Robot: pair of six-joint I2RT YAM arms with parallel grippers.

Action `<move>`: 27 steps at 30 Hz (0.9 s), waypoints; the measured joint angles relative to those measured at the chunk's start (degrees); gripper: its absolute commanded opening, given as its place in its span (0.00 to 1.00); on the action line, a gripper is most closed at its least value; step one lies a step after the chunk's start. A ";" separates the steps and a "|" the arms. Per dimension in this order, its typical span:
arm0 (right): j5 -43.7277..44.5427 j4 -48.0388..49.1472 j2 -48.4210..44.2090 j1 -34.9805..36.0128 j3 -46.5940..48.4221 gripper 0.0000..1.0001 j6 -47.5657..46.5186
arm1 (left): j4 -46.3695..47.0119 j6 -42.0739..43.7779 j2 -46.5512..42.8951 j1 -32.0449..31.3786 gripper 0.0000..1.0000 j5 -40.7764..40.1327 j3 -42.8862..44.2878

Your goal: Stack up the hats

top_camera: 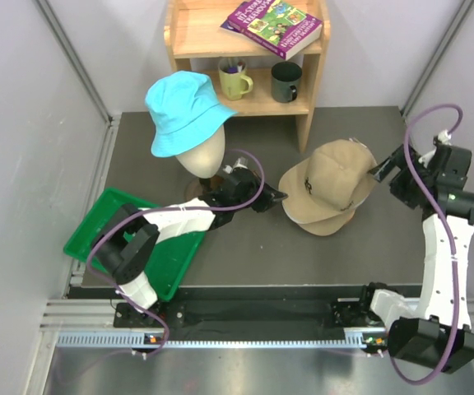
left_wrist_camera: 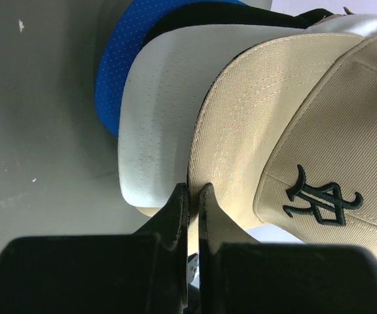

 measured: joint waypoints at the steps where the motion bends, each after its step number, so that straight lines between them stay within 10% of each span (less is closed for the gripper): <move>1: -0.72 0.28 -0.90 -1.01 -1.95 0.81 0.42 | 0.00 0.00 0.00 0.00 0.00 0.00 0.00; 27: -11.56 16.00 -0.81 -3.02 -14.27 0.35 2.32 | -1.05 1.16 -0.15 0.02 0.00 -0.15 0.81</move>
